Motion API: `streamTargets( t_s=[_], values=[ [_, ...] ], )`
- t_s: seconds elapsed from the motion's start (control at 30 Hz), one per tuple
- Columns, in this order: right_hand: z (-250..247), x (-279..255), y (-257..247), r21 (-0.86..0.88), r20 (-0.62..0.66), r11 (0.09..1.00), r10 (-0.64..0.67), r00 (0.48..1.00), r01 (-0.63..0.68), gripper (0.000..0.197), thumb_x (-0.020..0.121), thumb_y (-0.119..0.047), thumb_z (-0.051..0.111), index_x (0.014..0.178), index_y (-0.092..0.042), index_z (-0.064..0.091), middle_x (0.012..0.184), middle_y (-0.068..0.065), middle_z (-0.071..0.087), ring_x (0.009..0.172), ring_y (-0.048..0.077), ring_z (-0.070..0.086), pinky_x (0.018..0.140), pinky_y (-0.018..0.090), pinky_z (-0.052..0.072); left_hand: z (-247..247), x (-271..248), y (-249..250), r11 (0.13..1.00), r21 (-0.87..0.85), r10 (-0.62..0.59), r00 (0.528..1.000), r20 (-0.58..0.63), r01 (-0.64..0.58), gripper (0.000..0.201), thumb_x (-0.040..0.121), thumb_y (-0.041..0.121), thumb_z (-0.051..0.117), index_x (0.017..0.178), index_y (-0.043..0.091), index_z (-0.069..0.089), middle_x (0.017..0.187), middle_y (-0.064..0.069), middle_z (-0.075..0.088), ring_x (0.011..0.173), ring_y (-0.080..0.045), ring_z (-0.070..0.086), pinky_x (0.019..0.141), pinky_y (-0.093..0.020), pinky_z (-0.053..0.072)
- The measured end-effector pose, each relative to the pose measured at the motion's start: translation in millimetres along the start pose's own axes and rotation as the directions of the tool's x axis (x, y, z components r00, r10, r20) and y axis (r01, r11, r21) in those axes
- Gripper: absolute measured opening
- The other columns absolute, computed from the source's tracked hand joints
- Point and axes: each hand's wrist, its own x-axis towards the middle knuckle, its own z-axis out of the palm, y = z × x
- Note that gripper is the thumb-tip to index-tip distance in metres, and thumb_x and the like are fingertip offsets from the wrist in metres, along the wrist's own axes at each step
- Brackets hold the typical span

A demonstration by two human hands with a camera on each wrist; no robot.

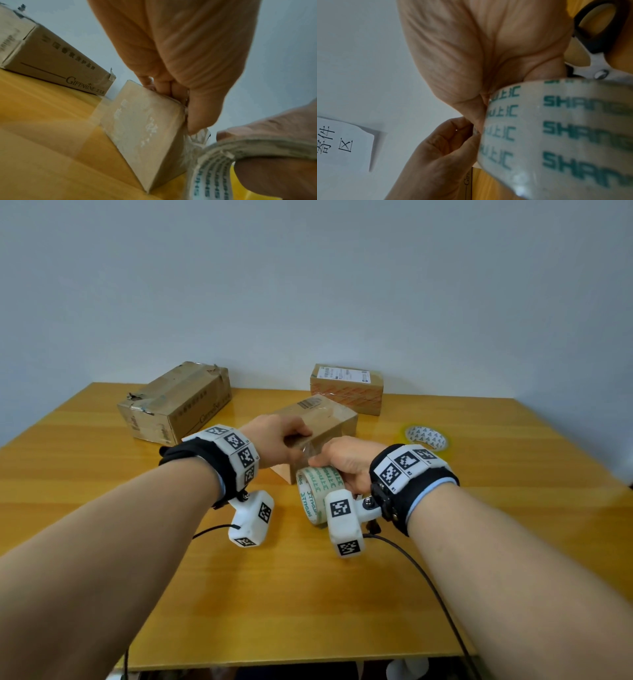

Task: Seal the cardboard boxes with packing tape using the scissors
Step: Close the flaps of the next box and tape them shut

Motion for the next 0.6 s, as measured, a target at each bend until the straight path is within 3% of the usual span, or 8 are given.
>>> streamTargets(
  t_s=[0.13, 0.23, 0.33, 0.4, 0.5, 0.57, 0.6],
  values=[
    [2, 1, -1, 0.018, 0.013, 1.0, 0.013, 1.0, -0.013, 0.02, 0.101, -0.013, 0.058, 0.116, 0.0, 0.056, 0.086, 0.014, 0.07, 0.079, 0.026, 0.069, 0.081, 0.044, 0.057, 12, 4, -3, 0.999, -0.047, -0.019, 0.994, -0.109, 0.014, 0.038, 0.081, 0.032, 0.075, 0.116, 0.032, 0.064, 0.115, 0.011, 0.066, 0.101, -0.01, 0.06, 0.083, -0.024, 0.046],
    [4, 6, -1, 0.022, 0.024, 1.0, -0.003, 1.0, 0.003, 0.031, 0.101, -0.019, 0.058, 0.127, -0.001, 0.056, 0.095, 0.015, 0.071, 0.084, 0.028, 0.07, 0.084, 0.048, 0.057, 24, 4, -4, 0.998, 0.058, 0.047, 0.98, -0.194, -0.036, 0.033, 0.085, 0.033, 0.07, 0.117, 0.03, 0.062, 0.113, 0.009, 0.069, 0.099, -0.014, 0.063, 0.082, -0.027, 0.05],
    [6, 7, -2, 0.011, 0.01, 1.0, -0.026, 1.0, 0.026, 0.036, 0.102, -0.028, 0.056, 0.128, -0.002, 0.056, 0.101, 0.015, 0.072, 0.088, 0.029, 0.071, 0.083, 0.047, 0.059, 24, 4, -6, 0.992, 0.104, 0.091, 0.975, -0.201, -0.071, 0.032, 0.089, 0.031, 0.067, 0.119, 0.027, 0.06, 0.113, 0.007, 0.069, 0.1, -0.017, 0.064, 0.08, -0.026, 0.047],
    [3, 4, -2, -0.007, -0.047, 0.997, -0.078, 0.996, 0.077, 0.032, 0.104, -0.032, 0.052, 0.12, -0.005, 0.058, 0.096, 0.011, 0.071, 0.084, 0.025, 0.07, 0.075, 0.043, 0.06, 20, 5, -8, 0.99, 0.117, 0.095, 0.979, -0.181, -0.074, 0.034, 0.089, 0.027, 0.067, 0.121, 0.026, 0.059, 0.114, 0.005, 0.068, 0.1, -0.017, 0.064, 0.079, -0.025, 0.046],
    [-8, -3, -1, -0.146, -0.198, 0.986, -0.11, 0.974, 0.082, 0.015, 0.106, -0.022, 0.048, 0.103, -0.012, 0.058, 0.08, 0.007, 0.065, 0.066, 0.019, 0.063, 0.061, 0.034, 0.057, 12, 6, -15, 0.994, 0.085, 0.08, 0.988, -0.13, -0.07, 0.038, 0.088, 0.023, 0.069, 0.124, 0.028, 0.058, 0.116, 0.005, 0.067, 0.097, -0.013, 0.06, 0.08, -0.024, 0.044],
    [-17, -8, 0, -0.332, -0.246, 0.943, -0.079, 0.966, -0.008, 0.012, 0.103, -0.012, 0.05, 0.1, -0.012, 0.062, 0.08, 0.009, 0.066, 0.062, 0.019, 0.06, 0.056, 0.03, 0.054, 6, 6, -19, 0.998, 0.019, 0.053, 0.995, -0.081, -0.052, 0.046, 0.085, 0.02, 0.073, 0.127, 0.029, 0.057, 0.12, 0.006, 0.064, 0.098, -0.011, 0.057, 0.084, -0.025, 0.046],
    [-21, -10, 2, -0.438, -0.247, 0.898, -0.065, 0.967, -0.052, 0.012, 0.101, -0.008, 0.053, 0.101, -0.012, 0.065, 0.086, 0.01, 0.069, 0.068, 0.021, 0.062, 0.059, 0.031, 0.055, 4, 5, -20, 0.999, -0.02, 0.041, 0.998, -0.057, -0.043, 0.052, 0.083, 0.018, 0.075, 0.129, 0.031, 0.055, 0.124, 0.007, 0.062, 0.102, -0.011, 0.058, 0.088, -0.027, 0.048]
  ],
)
